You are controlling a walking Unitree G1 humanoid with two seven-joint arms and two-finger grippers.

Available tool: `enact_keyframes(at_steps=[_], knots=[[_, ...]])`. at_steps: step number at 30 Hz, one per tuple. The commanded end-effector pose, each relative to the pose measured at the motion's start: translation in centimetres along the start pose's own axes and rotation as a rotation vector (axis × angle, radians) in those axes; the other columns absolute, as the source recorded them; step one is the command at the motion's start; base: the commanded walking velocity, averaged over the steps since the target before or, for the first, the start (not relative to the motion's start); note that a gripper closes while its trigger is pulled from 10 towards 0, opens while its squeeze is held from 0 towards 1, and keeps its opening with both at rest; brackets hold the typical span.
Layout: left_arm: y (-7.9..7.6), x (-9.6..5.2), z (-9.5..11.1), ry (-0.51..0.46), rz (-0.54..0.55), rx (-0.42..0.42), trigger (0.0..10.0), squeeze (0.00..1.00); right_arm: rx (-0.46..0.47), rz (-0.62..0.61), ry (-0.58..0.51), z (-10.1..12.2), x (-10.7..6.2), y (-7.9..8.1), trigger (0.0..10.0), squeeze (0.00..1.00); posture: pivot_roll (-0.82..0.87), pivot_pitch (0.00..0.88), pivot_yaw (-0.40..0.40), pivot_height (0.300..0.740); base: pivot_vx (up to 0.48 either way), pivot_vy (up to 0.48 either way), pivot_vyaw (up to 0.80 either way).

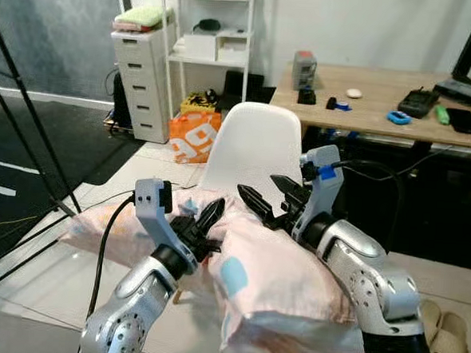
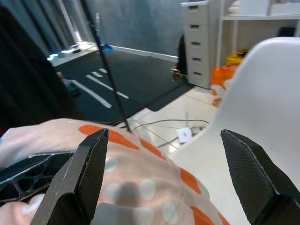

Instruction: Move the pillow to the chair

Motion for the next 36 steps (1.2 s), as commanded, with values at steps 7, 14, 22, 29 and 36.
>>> enact_keyframes(at_steps=[7, 14, 22, 29, 36], knots=[[-1.0, 0.3, 1.8, -0.070, -0.050, 0.019, 10.0, 0.00, 0.008, 0.023, -0.003, -0.1, 0.0, 0.6, 10.0, 0.00, -0.29, 0.027, 0.033, 0.740, 0.422, 0.000, 0.00], [-1.0, 0.3, 1.8, -0.070, -0.054, 0.022, 10.0, 0.00, 0.005, 0.022, 0.001, -0.2, -0.1, 0.5, 10.0, 0.00, -0.29, 0.020, 0.033, 0.740, 0.407, 0.000, 0.00], [-1.0, 0.4, 2.0, -0.078, -0.056, 0.017, 10.0, 0.00, -0.001, 0.032, 0.016, -0.5, -0.1, 0.7, 10.0, 0.00, -0.30, 0.023, 0.033, 0.740, 0.408, 0.000, 0.00], [-1.1, 0.3, 2.0, -0.078, -0.058, 0.016, 10.0, 0.00, -0.026, 0.050, 0.087, -1.9, -0.4, 1.0, 10.0, 0.00, -0.29, 0.027, 0.032, 0.740, 0.376, 0.000, 0.00], [-1.4, 0.2, 1.9, -0.074, -0.074, -0.006, 10.0, 0.00, -0.109, 0.019, 0.294, -5.5, -1.3, -0.1, 10.0, 0.00, -0.29, 0.030, 0.031, 0.740, 0.204, 0.000, 0.00]])
Point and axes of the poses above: a point about 5 cm out from each wrist's last joint towards the gripper, its own x axis pointing out of the wrist towards the gripper, its own z axis along the axis of the wrist's last joint, y = z × x, the point moved 6 cm from there along x, pointing out of the wrist towards the gripper, and after that the axes turned 12 degrees about x, right-handed, at the moved point
